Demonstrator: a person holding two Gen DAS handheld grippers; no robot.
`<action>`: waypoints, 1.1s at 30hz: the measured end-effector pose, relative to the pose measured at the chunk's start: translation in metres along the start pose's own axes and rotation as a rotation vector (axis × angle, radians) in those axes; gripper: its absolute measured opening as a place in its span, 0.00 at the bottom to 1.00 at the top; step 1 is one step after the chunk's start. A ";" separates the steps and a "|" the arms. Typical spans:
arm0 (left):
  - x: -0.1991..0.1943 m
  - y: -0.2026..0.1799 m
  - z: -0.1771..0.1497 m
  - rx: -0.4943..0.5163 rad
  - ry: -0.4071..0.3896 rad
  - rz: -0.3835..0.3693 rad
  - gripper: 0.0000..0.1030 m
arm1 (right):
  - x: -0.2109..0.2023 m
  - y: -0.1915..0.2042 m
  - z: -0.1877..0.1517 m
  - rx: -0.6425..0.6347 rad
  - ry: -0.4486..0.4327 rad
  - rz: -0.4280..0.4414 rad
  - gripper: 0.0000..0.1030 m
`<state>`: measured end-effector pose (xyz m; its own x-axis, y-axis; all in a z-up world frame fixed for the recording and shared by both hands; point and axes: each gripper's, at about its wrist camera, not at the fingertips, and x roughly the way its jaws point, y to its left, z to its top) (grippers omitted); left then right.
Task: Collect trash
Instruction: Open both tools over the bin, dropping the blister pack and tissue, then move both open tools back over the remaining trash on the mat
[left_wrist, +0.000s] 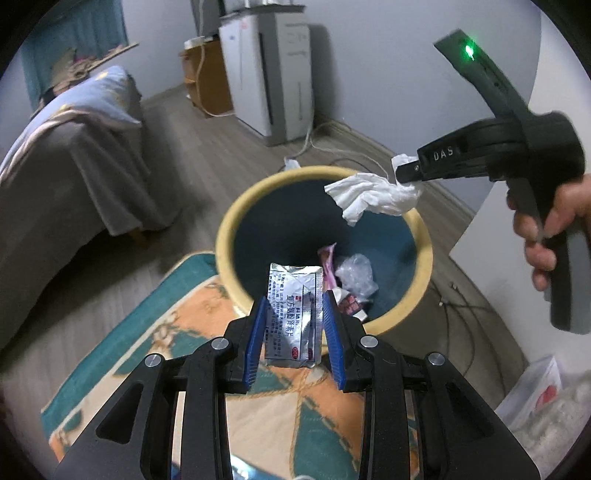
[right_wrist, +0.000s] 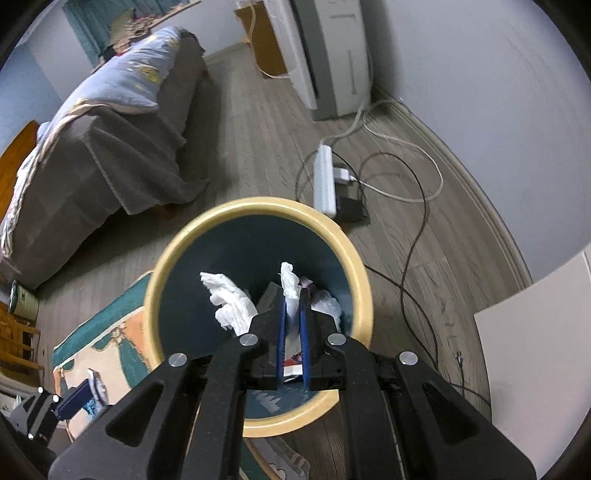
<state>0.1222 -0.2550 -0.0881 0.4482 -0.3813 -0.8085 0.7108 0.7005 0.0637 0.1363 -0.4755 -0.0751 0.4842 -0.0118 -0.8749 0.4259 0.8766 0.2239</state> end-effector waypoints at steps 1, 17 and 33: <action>0.007 0.001 0.003 -0.008 0.006 -0.011 0.31 | 0.003 -0.002 -0.001 0.011 0.009 -0.007 0.06; 0.044 0.000 0.018 -0.064 -0.030 0.018 0.74 | 0.006 0.011 -0.001 0.022 -0.027 0.043 0.36; -0.018 0.045 -0.021 -0.189 -0.080 0.148 0.94 | -0.021 0.039 0.002 -0.032 -0.108 0.007 0.94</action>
<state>0.1347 -0.2045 -0.0827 0.5867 -0.3077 -0.7491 0.5239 0.8496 0.0614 0.1440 -0.4421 -0.0468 0.5670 -0.0558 -0.8218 0.3986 0.8917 0.2144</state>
